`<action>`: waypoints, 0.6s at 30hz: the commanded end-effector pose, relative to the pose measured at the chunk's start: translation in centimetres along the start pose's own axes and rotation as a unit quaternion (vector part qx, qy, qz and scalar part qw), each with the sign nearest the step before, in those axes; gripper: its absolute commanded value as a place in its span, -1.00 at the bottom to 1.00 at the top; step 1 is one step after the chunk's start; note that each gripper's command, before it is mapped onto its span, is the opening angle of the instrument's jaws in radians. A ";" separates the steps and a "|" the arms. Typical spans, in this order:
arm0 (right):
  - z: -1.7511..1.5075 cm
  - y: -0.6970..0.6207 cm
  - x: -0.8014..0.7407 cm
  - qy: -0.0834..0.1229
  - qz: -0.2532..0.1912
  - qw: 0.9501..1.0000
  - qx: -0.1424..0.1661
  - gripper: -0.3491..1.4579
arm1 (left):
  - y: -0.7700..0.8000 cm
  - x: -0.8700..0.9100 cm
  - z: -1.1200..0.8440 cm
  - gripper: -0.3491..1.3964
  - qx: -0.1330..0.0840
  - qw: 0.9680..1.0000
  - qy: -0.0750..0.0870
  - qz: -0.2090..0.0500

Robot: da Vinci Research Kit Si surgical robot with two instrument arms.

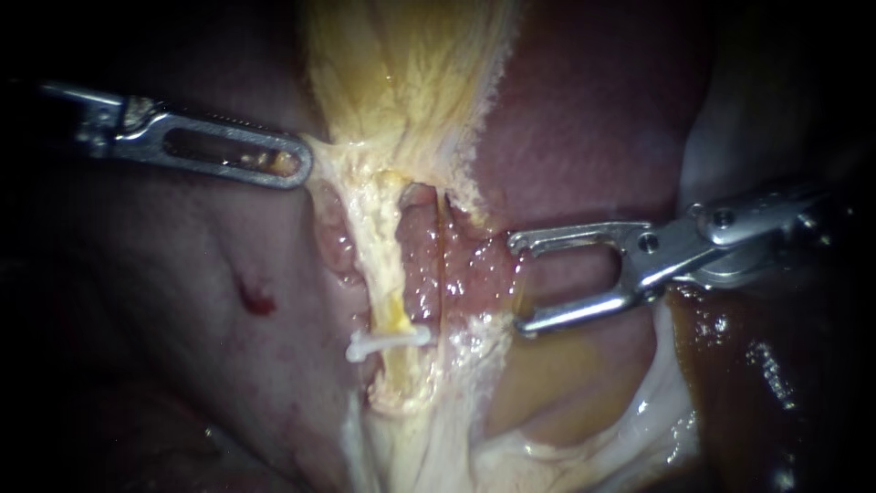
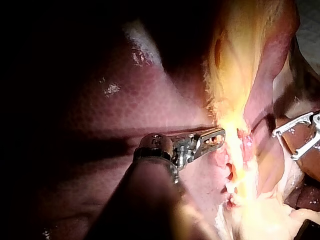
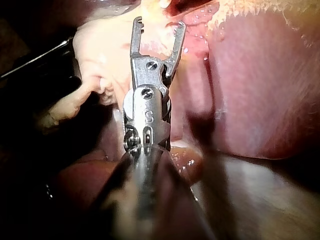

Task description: Going back first clip left tube

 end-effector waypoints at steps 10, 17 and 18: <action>-0.04 -0.01 -0.01 0.000 0.000 1.000 -0.001 -0.06 | 0.08 0.18 0.41 -1.00 -0.007 1.000 0.006 0.006; -0.06 -0.01 0.00 0.000 0.001 1.000 0.000 -0.06 | 0.28 0.30 0.73 -1.00 -0.009 1.000 0.013 0.012; -0.06 -0.01 0.00 0.000 0.001 1.000 0.000 -0.06 | 0.30 0.31 0.75 -1.00 -0.010 1.000 0.013 0.013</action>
